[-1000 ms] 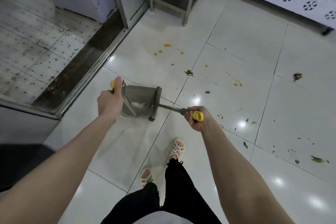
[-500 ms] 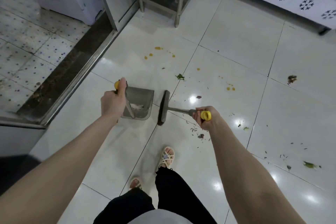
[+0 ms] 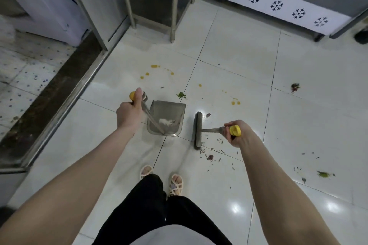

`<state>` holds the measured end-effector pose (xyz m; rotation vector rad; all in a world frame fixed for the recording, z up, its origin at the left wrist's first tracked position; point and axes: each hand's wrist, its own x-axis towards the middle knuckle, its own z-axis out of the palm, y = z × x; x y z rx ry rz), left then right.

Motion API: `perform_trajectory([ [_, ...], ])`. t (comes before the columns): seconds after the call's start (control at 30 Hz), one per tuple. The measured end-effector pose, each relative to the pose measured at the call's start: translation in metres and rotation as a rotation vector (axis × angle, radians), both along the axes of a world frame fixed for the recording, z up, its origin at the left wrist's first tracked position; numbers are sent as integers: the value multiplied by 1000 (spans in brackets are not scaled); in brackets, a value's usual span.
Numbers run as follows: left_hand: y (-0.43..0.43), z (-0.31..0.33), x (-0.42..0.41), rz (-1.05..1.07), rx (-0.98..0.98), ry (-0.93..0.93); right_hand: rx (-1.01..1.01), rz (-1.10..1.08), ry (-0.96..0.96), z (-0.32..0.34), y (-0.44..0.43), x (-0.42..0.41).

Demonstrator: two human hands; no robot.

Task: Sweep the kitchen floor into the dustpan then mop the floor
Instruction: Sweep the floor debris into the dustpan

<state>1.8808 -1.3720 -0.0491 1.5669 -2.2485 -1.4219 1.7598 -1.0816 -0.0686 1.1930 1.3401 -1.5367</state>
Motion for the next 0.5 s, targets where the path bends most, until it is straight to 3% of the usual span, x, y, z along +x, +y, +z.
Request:
perform_trajectory([
  [0.2,-32,5,-29,-38,1,25,-141,26,-17,27,-36,-27],
  [0.5,-142,8,-67,-35,-40,4,-243,15,-23,12,-171,-76],
])
